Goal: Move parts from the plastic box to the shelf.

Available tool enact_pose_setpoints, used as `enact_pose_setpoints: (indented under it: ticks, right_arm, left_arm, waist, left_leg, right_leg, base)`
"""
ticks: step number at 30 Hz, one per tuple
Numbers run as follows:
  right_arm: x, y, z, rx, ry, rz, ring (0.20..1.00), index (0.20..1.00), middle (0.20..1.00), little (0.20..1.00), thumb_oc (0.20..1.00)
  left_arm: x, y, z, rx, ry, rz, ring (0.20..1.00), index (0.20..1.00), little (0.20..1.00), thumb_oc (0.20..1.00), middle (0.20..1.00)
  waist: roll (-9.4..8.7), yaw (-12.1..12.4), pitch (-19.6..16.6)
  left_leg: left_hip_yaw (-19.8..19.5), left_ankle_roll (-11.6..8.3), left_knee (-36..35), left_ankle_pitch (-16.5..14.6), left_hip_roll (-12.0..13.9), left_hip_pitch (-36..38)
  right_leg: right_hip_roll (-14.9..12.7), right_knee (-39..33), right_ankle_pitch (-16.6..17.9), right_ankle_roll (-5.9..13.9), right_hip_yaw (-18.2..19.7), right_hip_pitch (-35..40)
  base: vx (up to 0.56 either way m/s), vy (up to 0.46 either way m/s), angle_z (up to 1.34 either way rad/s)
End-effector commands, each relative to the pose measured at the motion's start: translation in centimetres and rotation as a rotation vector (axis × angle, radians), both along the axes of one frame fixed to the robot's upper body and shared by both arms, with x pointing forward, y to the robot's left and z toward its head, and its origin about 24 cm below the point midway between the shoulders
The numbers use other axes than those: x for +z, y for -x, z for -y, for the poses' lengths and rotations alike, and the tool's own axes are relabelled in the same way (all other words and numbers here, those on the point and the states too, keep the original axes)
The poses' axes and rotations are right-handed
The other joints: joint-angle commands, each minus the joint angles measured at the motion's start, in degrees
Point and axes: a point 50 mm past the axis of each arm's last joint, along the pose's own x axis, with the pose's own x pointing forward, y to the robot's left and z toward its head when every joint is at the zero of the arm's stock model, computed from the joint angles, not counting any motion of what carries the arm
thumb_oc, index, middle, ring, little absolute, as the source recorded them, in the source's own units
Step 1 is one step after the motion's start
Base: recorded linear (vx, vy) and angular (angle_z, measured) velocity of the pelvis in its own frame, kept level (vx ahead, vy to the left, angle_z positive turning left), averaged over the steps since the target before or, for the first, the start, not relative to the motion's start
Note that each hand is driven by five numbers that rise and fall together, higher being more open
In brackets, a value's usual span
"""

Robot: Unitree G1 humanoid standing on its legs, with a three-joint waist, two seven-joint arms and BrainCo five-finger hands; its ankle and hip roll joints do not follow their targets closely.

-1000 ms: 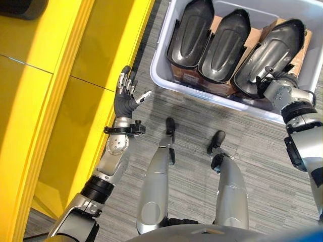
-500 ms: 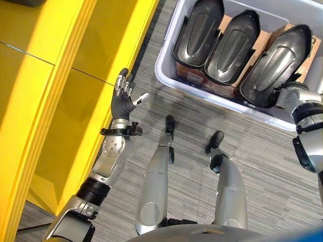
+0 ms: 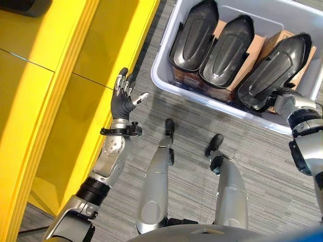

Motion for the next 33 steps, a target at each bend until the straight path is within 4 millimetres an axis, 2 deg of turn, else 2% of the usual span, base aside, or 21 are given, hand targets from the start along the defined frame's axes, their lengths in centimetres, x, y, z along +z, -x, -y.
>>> enact_pose_setpoints:
  ticks: [1, 3, 6, 9, 13, 14, 15, 18, 23, 24, 30, 33]
  right_arm:
    - [-4.1, 0.1, -3.6, 0.072, 0.029, 0.017, 0.200, 0.200, 0.200, 0.200, 0.200]
    - [-2.5, -0.3, -3.1, 0.080, 0.229, 0.104, 0.200, 0.200, 0.200, 0.200, 0.200]
    - [0.6, -0.7, -4.4, 0.075, 0.529, 0.312, 0.200, 0.200, 0.200, 0.200, 0.200]
    - [1.5, -0.4, -4.9, 0.070, 0.632, 0.398, 0.200, 0.200, 0.200, 0.200, 0.200]
    - [2.3, 1.7, -5.3, 0.005, 0.767, 0.572, 0.200, 0.200, 0.200, 0.200, 0.200]
    - [2.5, 1.9, -5.3, -0.001, 0.770, 0.584, 0.200, 0.200, 0.200, 0.200, 0.200]
    - [3.1, 2.1, -5.4, -0.024, 0.781, 0.628, 0.200, 0.200, 0.200, 0.200, 0.200]
    - [3.8, 2.3, -5.3, -0.031, 0.759, 0.670, 0.200, 0.200, 0.200, 0.200, 0.200]
    - [4.1, 2.3, -5.4, 0.021, 0.699, 0.684, 0.200, 0.200, 0.200, 0.200, 0.200]
    - [3.5, 2.3, -6.0, 0.085, 0.669, 0.676, 0.200, 0.200, 0.200, 0.200, 0.200]
    - [2.5, 2.2, -8.0, 0.244, 0.527, 0.685, 0.200, 0.200, 0.200, 0.200, 0.200]
    - [1.7, 2.6, -11.3, 0.451, 0.365, 0.713, 0.200, 0.200, 0.200, 0.200, 0.200]
  left_arm:
    - [3.1, 1.1, 0.6, -0.039, 0.018, 0.192, 1.000, 1.000, 1.000, 1.000, 1.000]
    - [3.1, 1.3, 0.4, -0.035, 0.021, 0.196, 1.000, 1.000, 1.000, 1.000, 1.000]
    - [2.9, 1.8, 0.2, -0.028, 0.053, 0.206, 1.000, 1.000, 1.000, 1.000, 1.000]
    - [2.6, 2.3, 0.3, -0.015, 0.046, 0.212, 1.000, 1.000, 1.000, 1.000, 1.000]
    - [2.1, 2.8, -0.4, 0.034, 0.073, 0.211, 1.000, 1.000, 1.000, 1.000, 1.000]
    - [2.0, 2.8, -0.5, 0.038, 0.077, 0.207, 1.000, 1.000, 1.000, 1.000, 1.000]
    - [2.1, 2.9, -0.9, 0.049, 0.082, 0.214, 1.000, 1.000, 1.000, 1.000, 1.000]
    - [1.8, 2.9, -1.3, 0.062, 0.092, 0.207, 1.000, 1.000, 1.000, 1.000, 1.000]
    - [1.7, 3.0, -1.8, 0.074, 0.091, 0.208, 1.000, 1.000, 1.000, 1.000, 1.000]
    - [1.3, 3.2, -2.1, 0.085, 0.091, 0.192, 1.000, 1.000, 1.000, 1.000, 1.000]
    - [1.0, 3.5, -2.4, 0.113, 0.081, 0.176, 1.000, 1.000, 1.000, 1.000, 1.000]
    - [0.3, 3.8, -3.0, 0.148, 0.076, 0.142, 1.000, 1.000, 1.000, 1.000, 1.000]
  waist:
    - [5.06, 1.63, 5.08]
    - [4.84, 1.23, 5.08]
    - [4.20, 0.04, 5.08]
    - [3.86, -0.66, 5.08]
    - [3.26, -3.36, 5.08]
    - [3.23, -3.62, 5.08]
    - [3.22, -4.04, 5.08]
    - [3.31, -4.66, 5.08]
    - [3.18, -5.06, 4.78]
    - [2.84, -5.08, 3.07]
    - [2.24, -4.88, 0.95]
    - [1.33, -4.44, -0.57]
  left_leg:
    - [2.03, 1.71, 1.51, -7.59, -2.77, 2.50]
    - [2.15, 1.62, 0.96, -7.63, -2.65, 4.14]
    - [2.68, 1.44, -0.86, -7.75, -2.50, 8.74]
    - [3.06, 1.33, -1.92, -7.76, -2.30, 11.32]
    - [4.03, 0.72, -5.35, -7.63, -1.71, 20.03]
    - [4.19, 0.62, -5.90, -7.53, -1.63, 21.34]
    - [4.74, 0.77, -6.93, -6.15, -1.25, 22.43]
    - [4.41, 0.17, -8.82, -5.84, -0.96, 27.10]
    - [4.18, -0.47, -11.27, -5.06, -0.43, 31.97]
    - [4.02, -0.69, -12.51, -4.68, -0.07, 33.98]
    - [4.02, -1.21, -13.65, -4.00, 0.80, 36.12]
    - [3.68, -1.49, -13.31, -3.93, 1.30, 37.55]
  right_leg:
    - [-0.85, -0.91, -0.73, 4.13, 1.31, 4.47]
    - [-0.77, -1.73, -0.61, 4.33, 1.41, 6.03]
    - [-0.63, -4.25, -0.29, 4.71, 1.94, 10.26]
    - [-0.66, -5.69, -0.10, 4.95, 2.17, 12.56]
    - [-0.86, -9.27, -0.25, 5.43, 3.43, 19.96]
    - [-0.82, -9.69, -0.25, 5.41, 3.52, 21.03]
    - [-0.45, -10.83, 0.82, 4.73, 3.13, 22.05]
    - [-0.10, -12.64, 0.61, 4.44, 2.83, 26.82]
    - [0.15, -14.55, 0.65, 4.19, 2.43, 31.81]
    - [0.23, -15.65, 0.76, 4.15, 2.25, 33.94]
    - [0.07, -16.38, 0.72, 4.06, 1.65, 36.35]
    - [0.06, -16.22, 0.36, 3.85, 1.08, 38.46]
  base:
    - [-0.04, -0.075, -0.05]
    - [-0.04, -0.068, -0.15]
    - [-0.06, -0.079, -0.15]
    - [-0.05, -0.051, -0.15]
    - [-0.03, -0.018, -0.21]
    - [-0.10, -0.044, -0.35]
    - [-0.10, -0.048, -0.31]
    - [-0.03, -0.034, -0.12]
    - [0.00, -0.001, -0.04]
    - [0.05, 0.021, 0.03]
    - [0.05, 0.034, 0.03]
    - [0.09, 0.082, 0.07]
